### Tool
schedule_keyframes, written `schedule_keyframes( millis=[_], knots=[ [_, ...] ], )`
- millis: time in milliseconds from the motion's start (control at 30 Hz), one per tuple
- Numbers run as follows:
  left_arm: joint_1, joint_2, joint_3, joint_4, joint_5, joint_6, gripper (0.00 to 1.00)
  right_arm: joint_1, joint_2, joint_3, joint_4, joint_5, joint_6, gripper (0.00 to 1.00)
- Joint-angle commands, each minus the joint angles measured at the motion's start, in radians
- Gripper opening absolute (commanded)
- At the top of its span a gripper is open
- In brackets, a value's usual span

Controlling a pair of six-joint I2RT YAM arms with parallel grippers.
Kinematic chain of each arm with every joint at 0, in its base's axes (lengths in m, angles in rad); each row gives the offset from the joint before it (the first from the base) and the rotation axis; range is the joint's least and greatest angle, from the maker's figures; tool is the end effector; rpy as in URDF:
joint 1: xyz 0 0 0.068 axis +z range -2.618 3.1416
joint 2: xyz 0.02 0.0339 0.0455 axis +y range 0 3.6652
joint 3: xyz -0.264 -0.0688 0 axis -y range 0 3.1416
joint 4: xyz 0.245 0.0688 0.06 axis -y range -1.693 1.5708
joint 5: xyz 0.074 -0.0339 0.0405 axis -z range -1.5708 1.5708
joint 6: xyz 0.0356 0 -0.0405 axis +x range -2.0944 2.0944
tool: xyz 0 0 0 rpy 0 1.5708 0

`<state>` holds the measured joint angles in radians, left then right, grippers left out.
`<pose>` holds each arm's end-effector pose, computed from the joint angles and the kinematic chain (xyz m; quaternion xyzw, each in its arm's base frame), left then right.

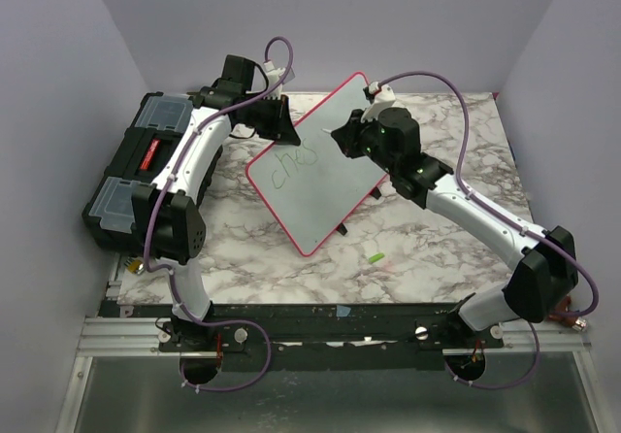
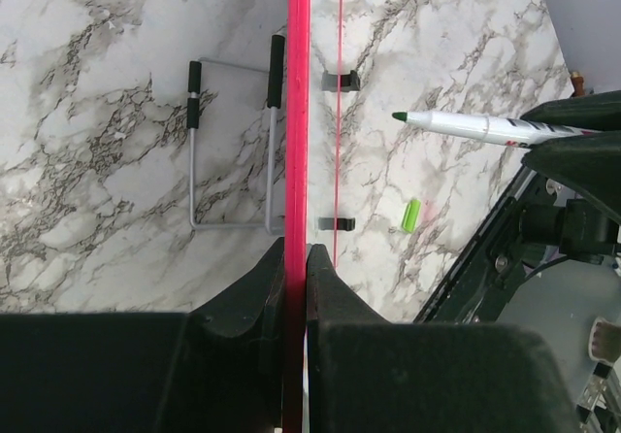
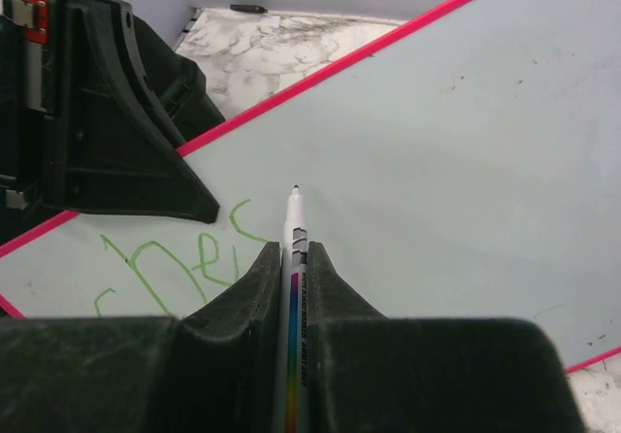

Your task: Write a sentence on the whiteboard

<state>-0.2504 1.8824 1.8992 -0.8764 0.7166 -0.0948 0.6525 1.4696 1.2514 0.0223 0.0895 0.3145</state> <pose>0.3921 -0.1244 0.3525 0.1900 0.8658 -0.3799 0.2647 0.2823 0.2117 0.3604 -0.1019 0.7659 0.2641 0.5773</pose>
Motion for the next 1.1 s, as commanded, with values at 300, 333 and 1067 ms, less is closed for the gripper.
schedule_keyframes(
  millis=[300,333,1067],
  knots=[
    [-0.003,-0.1,-0.044,0.066,-0.145,0.083,0.0,-0.005,-0.018,-0.015,-0.007,0.036,-0.005,0.01],
    [-0.004,-0.098,-0.041,0.065,-0.141,0.082,0.0,-0.005,-0.021,-0.016,-0.007,0.037,-0.008,0.01],
    [-0.004,-0.078,-0.022,0.054,-0.143,0.085,0.0,-0.005,-0.016,-0.046,0.051,-0.135,-0.017,0.01]
  ],
)
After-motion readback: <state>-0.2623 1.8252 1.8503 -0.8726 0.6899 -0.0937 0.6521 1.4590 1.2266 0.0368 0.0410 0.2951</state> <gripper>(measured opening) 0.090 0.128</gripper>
